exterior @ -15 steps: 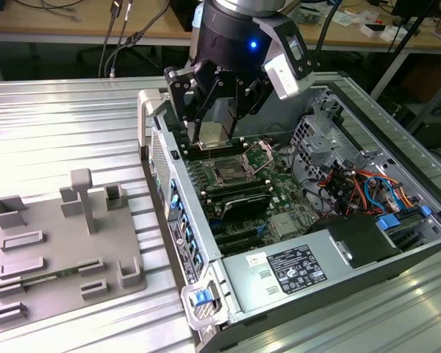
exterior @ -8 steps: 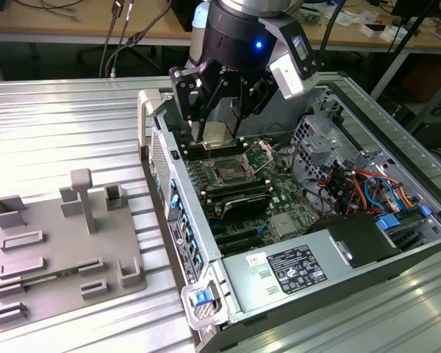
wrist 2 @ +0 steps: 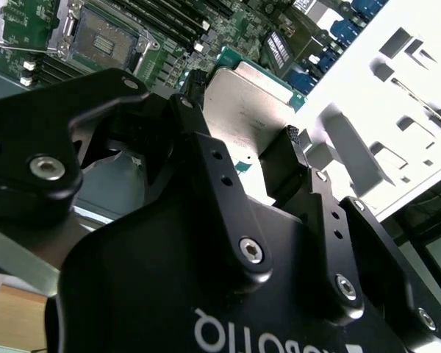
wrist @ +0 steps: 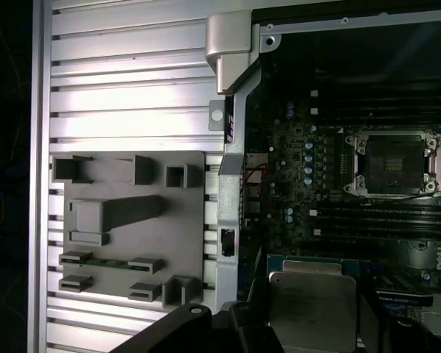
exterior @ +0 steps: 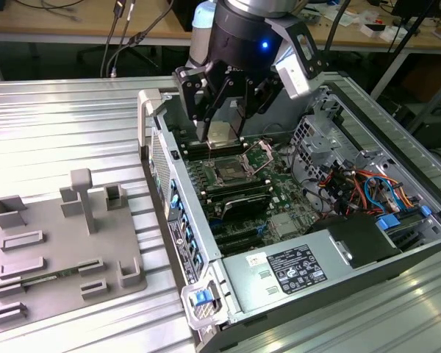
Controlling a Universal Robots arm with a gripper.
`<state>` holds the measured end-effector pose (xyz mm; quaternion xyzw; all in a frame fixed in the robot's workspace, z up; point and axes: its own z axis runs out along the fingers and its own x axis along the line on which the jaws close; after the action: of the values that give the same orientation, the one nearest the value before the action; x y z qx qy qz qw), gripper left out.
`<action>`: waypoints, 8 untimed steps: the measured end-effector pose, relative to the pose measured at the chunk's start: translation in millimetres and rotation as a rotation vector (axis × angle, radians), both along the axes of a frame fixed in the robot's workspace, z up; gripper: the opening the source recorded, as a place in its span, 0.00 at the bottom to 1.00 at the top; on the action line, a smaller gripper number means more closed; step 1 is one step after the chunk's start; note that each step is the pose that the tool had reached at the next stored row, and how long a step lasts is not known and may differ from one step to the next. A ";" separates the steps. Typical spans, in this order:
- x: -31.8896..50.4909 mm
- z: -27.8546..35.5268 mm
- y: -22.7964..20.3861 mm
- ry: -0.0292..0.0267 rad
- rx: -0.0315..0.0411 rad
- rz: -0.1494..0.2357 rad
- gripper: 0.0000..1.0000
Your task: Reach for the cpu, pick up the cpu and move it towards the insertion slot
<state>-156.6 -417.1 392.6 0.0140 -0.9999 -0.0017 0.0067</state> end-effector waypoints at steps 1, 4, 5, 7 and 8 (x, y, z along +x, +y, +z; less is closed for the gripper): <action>1.1 0.0 0.0 0.0000 0.0000 0.000 0.55; 3.0 0.1 0.0 0.0001 -0.0001 0.000 0.55; 3.0 0.1 0.0 0.0001 -0.0001 0.000 0.55; 3.4 0.0 0.0 0.0000 -0.0001 0.000 0.55; 3.6 0.0 0.0 0.0000 -0.0001 0.000 0.55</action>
<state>-153.0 -417.1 392.6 0.0140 -0.9999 -0.0017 0.0067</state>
